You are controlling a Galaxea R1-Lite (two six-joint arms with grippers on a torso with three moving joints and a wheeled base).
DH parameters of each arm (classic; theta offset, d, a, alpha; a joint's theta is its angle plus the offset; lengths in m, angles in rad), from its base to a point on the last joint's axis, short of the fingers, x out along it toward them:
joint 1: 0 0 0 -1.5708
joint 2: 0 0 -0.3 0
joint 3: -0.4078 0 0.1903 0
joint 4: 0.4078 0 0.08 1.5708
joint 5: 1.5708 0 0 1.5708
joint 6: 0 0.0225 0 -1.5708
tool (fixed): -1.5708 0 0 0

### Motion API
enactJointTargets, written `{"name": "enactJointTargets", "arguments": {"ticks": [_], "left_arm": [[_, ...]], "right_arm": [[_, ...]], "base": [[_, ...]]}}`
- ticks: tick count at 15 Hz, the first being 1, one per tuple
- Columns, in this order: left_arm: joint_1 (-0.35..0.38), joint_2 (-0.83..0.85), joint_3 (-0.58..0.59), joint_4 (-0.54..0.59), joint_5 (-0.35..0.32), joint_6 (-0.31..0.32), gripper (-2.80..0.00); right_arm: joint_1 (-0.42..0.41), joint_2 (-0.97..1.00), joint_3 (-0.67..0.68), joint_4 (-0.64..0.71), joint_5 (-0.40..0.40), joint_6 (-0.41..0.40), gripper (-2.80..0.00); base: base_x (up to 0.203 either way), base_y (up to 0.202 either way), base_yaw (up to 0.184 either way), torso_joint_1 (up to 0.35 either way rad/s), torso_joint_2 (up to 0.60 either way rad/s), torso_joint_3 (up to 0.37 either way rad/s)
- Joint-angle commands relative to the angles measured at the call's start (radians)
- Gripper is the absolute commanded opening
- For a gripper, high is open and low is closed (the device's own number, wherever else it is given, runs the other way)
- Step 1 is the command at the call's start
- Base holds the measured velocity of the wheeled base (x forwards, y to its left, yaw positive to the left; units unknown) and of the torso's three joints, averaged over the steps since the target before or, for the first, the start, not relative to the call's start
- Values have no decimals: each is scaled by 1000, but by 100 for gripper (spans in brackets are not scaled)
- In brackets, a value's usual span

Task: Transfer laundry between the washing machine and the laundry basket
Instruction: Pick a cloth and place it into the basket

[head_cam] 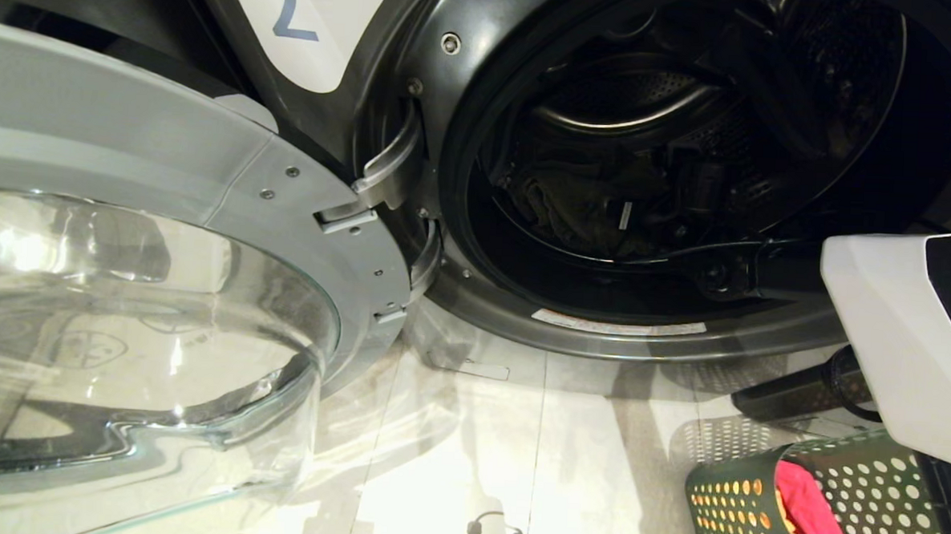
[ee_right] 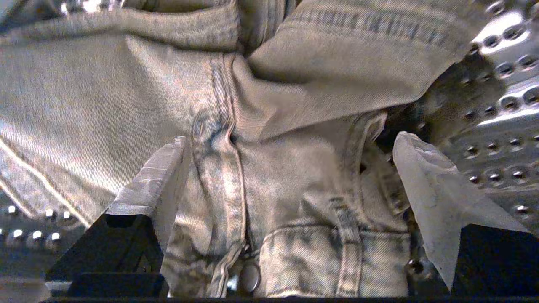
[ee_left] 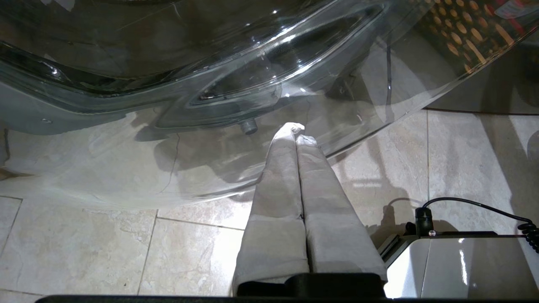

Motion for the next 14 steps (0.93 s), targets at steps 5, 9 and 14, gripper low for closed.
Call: {"name": "enactJointTargets", "arguments": {"ticks": [5,9,14], "left_arm": [[0,0,0,0,0,2,-280],[0,0,0,2,0,0,-280],[0,0,0,0,0,0,-280]], "right_arm": [[-1,-4,2,-21,-2,-4,0],[-1,0,2,-43,-2,-34,0],[-1,0,2,-47,3,-59,0]], "base": [[0,0,0,0,0,0],[0,0,0,0,0,0],[0,0,0,0,0,0]]}}
